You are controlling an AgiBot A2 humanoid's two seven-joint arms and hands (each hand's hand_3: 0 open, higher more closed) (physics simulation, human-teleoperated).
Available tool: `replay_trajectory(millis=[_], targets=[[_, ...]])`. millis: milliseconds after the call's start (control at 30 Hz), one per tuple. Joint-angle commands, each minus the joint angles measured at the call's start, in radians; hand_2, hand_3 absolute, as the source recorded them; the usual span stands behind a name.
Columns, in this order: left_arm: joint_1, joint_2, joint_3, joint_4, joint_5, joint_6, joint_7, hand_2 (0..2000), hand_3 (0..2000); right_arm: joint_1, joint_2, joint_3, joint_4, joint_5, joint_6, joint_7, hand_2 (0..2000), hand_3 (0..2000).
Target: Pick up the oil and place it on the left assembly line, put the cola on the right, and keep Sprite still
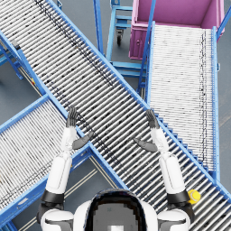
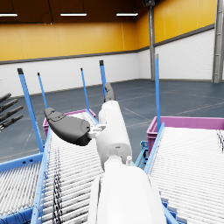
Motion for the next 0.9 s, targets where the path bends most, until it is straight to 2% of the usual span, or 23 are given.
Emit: replay_trajectory(millis=[33, 900], targets=[[0.0, 0.0, 0.0, 0.0, 0.0, 0.0, 0.0, 0, 0, 0.0, 0.0, 0.0, 0.0, 0.0, 0.0, 0.0, 0, 0], [0.0, 0.0, 0.0, 0.0, 0.0, 0.0, 0.0, 0, 0, 0.0, 0.0, 0.0, 0.0, 0.0, 0.0, 0.0, 0, 0]])
